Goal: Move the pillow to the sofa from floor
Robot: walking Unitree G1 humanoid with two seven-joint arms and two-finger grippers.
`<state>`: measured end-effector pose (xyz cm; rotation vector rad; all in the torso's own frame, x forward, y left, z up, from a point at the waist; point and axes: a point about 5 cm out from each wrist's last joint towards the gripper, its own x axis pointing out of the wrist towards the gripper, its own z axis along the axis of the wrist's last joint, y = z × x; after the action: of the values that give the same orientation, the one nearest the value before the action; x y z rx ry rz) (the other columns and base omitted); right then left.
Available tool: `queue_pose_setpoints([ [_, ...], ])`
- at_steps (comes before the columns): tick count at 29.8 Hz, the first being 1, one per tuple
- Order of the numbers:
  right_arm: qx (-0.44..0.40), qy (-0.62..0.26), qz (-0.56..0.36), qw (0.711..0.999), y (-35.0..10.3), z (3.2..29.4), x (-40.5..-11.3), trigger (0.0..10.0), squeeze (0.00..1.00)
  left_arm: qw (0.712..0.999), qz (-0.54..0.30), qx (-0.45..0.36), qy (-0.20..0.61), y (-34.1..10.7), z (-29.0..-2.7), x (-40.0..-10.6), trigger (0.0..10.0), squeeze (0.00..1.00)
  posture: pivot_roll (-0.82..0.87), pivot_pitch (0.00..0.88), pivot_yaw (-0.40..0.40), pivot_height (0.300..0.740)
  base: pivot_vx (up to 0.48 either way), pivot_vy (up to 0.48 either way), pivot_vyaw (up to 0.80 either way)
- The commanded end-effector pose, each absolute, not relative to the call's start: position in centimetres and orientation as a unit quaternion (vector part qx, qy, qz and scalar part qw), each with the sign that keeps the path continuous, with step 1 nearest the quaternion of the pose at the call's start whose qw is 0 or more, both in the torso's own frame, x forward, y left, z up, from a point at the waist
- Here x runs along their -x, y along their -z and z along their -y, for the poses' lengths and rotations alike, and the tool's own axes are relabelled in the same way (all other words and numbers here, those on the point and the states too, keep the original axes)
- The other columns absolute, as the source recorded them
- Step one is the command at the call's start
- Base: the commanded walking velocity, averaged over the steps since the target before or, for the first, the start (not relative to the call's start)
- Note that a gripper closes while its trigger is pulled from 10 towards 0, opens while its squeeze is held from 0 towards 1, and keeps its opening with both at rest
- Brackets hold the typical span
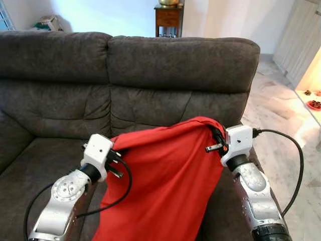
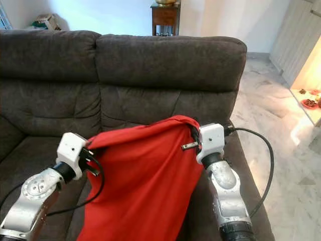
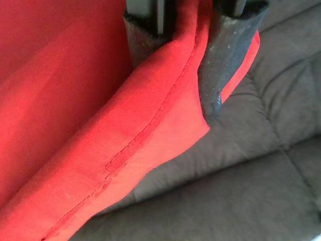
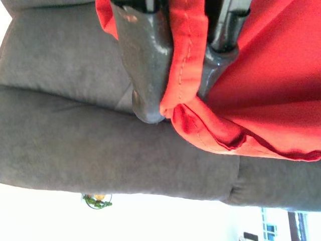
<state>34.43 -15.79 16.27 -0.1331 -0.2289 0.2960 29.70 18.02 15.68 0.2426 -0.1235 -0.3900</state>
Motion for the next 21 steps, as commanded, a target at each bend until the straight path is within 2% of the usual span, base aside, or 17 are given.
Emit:
queue_pose_setpoints([
  [1, 0.066, -0.136, 0.184, 0.971, -19.9, 15.8, -35.4, 10.0, 0.0, 0.971, 0.08, -0.127, 0.184, -16.8, -18.5, -30.1, 10.0, 0.0, 0.02, 0.065, 0.031, 0.74, 0.0, 0.0, 0.0],
  [6, 0.073, -0.132, 0.198, 0.969, -21.2, 15.6, -36.4, 10.0, 0.0, 0.971, 0.084, -0.13, 0.183, -17.2, -18.6, -30.4, 10.0, 0.0, 0.02, 0.064, 0.029, 0.74, 0.0, 0.0, 0.0],
  [10, 0.088, -0.162, 0.216, 0.959, -21.7, 14.9, -36.4, 10.0, 0.0, 0.972, 0.075, -0.126, 0.186, -16.8, -18.6, -30.2, 10.0, 0.0, 0.03, 0.068, 0.027, 0.74, 0.0, 0.0, 0.0],
  [14, 0.092, -0.185, 0.198, 0.958, -20.1, 14.5, -35.9, 10.0, 0.0, 0.972, 0.051, -0.131, 0.19, -15.4, -18.7, -29.3, 10.0, 0.0, 0.03, 0.073, 0.024, 0.74, 0.0, 0.0, 0.0],
  [21, 0.089, -0.154, 0.158, 0.971, -18.4, 15.7, -36.0, 10.0, 0.0, 0.972, 0.04, -0.136, 0.19, -15.1, -18.9, -29.3, 10.0, 0.0, 0.03, 0.076, 0.023, 0.74, 0.0, 0.0, 0.0],
])
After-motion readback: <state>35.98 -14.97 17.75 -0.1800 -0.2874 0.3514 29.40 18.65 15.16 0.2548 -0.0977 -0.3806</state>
